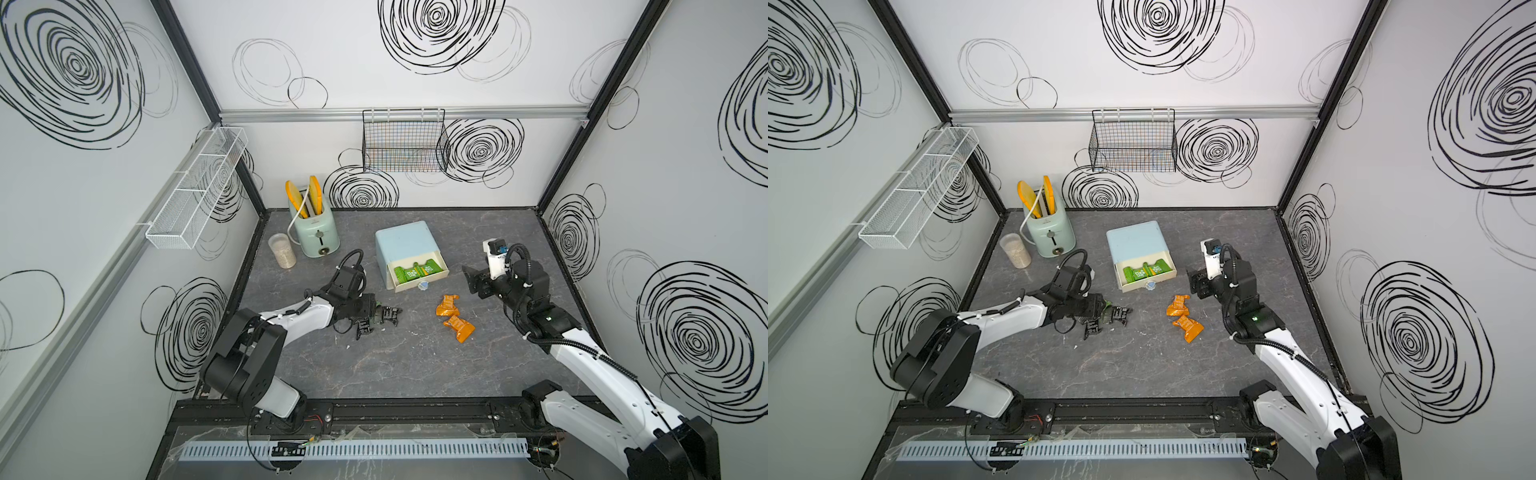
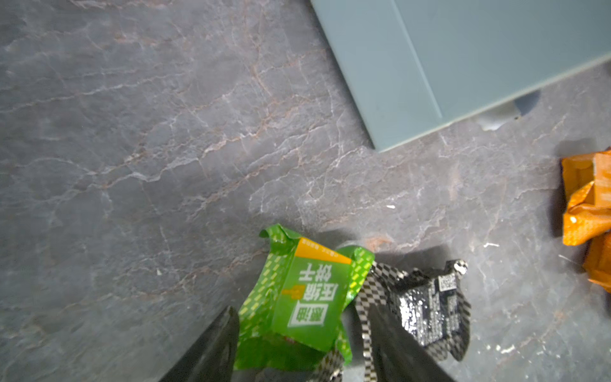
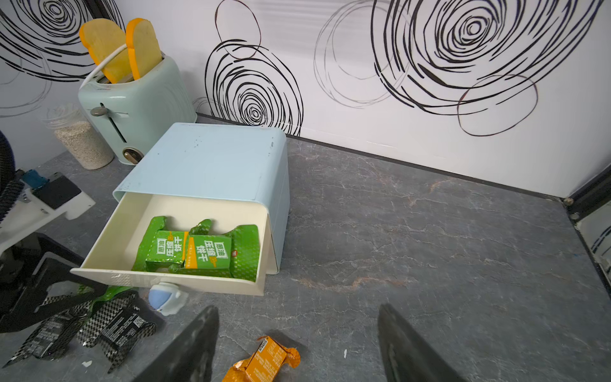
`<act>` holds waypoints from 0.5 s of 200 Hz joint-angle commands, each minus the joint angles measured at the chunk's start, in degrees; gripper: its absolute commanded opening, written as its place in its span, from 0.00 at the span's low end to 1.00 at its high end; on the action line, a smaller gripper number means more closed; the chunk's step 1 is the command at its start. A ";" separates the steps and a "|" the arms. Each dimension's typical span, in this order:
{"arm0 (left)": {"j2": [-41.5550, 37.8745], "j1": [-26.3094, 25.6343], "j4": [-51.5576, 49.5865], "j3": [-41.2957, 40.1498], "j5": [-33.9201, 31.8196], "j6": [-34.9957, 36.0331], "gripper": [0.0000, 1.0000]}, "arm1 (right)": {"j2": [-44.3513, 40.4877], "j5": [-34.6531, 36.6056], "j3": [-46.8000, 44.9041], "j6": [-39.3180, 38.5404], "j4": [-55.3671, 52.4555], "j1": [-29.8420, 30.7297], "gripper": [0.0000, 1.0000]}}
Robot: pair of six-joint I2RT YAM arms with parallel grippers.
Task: Place the cookies into the drawer by color
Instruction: Pick up the cookie at the center of the board.
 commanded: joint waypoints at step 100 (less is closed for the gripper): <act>6.35 -0.54 0.95 3.12 -5.99 1.65 0.53 | -0.12 0.00 -1.66 0.95 1.44 -1.39 0.78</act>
